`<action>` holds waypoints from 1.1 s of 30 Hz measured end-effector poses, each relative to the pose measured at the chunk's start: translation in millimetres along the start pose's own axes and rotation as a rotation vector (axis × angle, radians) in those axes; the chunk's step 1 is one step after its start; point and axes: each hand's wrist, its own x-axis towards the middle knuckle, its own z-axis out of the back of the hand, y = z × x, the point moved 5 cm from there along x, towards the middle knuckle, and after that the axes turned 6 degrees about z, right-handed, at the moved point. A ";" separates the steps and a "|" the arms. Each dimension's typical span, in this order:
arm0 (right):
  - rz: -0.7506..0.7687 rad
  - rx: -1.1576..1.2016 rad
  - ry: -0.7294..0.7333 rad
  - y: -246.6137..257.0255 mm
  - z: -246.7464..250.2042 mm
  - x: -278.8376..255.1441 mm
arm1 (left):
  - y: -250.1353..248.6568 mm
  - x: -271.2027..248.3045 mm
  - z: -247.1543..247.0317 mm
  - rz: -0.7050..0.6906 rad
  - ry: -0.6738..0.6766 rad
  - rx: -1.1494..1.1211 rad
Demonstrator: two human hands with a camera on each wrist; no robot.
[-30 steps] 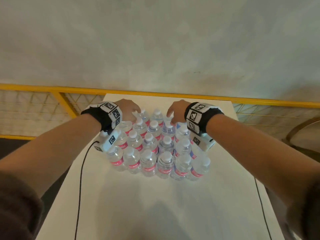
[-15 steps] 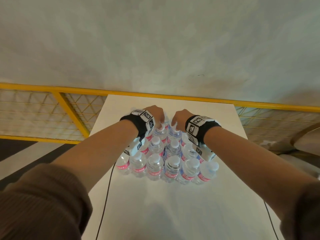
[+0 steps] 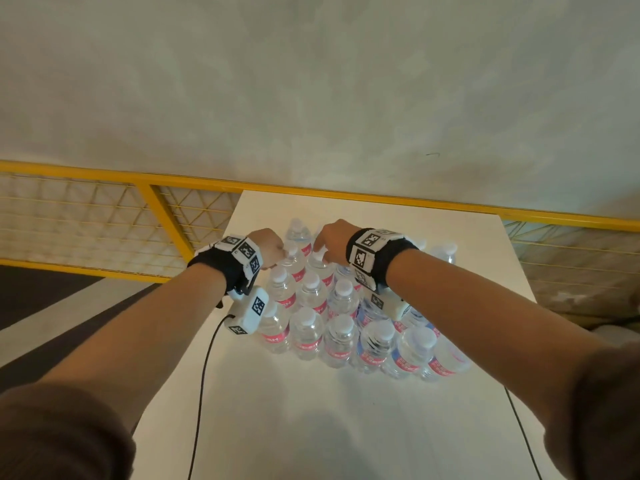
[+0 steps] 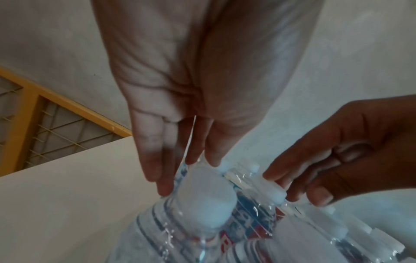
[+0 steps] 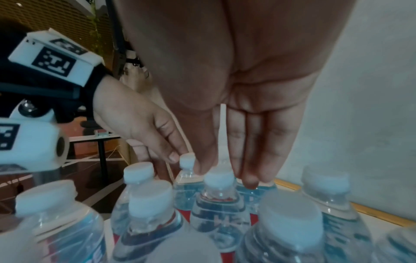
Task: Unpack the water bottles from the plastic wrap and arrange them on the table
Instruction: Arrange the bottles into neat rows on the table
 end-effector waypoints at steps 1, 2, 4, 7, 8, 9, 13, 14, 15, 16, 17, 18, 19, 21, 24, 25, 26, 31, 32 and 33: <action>-0.009 0.006 0.004 -1.1 0.9 0.8 | 2.3 2.4 -0.5 -0.002 -0.015 -0.011; -0.026 0.015 0.003 -4.2 3.3 0.3 | 4.2 5.0 -1.0 0.002 -0.007 -0.050; -0.086 0.077 -0.022 -17.0 9.1 -5.6 | 8.1 11.1 -1.9 0.028 0.040 -0.217; -0.179 0.181 -0.117 -43.8 21.1 -21.9 | 11.5 15.6 -3.6 0.093 0.120 -0.511; -0.212 0.210 -0.137 -54.0 23.9 -28.2 | 11.8 17.8 -5.4 0.106 0.154 -0.620; -0.249 0.237 -0.153 -65.0 25.6 -34.7 | 13.7 22.0 -8.9 0.115 0.187 -0.724; -0.407 0.279 -0.182 -111.1 21.4 -58.0 | 15.0 29.6 -17.3 0.122 0.274 -0.843; -0.443 0.280 -0.178 -120.9 17.1 -62.7 | 13.7 27.5 -16.3 0.128 0.271 -0.822; -0.475 0.280 -0.170 -129.2 12.6 -66.5 | 11.3 24.1 -14.5 0.130 0.264 -0.802; -0.501 0.275 -0.157 -134.9 8.8 -70.1 | 10.5 22.4 -13.1 0.138 0.255 -0.780; -0.521 0.263 -0.141 -139.1 5.3 -72.9 | 9.8 21.5 -11.5 0.141 0.242 -0.764; -0.538 0.246 -0.123 -141.5 3.0 -75.6 | 9.5 20.2 -9.5 0.146 0.227 -0.752; -0.554 0.234 -0.107 -143.8 0.6 -77.7 | 10.3 21.7 -7.9 0.147 0.207 -0.746; -0.581 0.225 -0.080 -147.1 -4.3 -81.8 | 9.8 23.8 -3.8 0.139 0.162 -0.719; -0.585 0.231 -0.049 -147.9 -12.5 -88.2 | 4.5 22.4 5.1 0.057 0.087 -0.577; -0.581 0.235 -0.049 -147.7 -14.5 -90.5 | 2.1 20.0 8.2 0.018 0.050 -0.554; -0.577 0.239 -0.054 -146.7 -15.5 -93.0 | 1.1 17.9 8.8 -0.006 0.032 -0.544; -0.532 0.266 -0.081 -134.9 -19.0 -108.0 | -3.9 -7.8 -2.1 -0.051 0.086 -0.342; -0.511 0.264 -0.088 -129.9 -19.4 -113.3 | -5.0 -12.9 -2.4 -0.069 0.070 -0.284; -0.485 0.259 -0.095 -124.0 -20.3 -120.2 | -5.6 -20.4 -1.9 -0.091 0.034 -0.237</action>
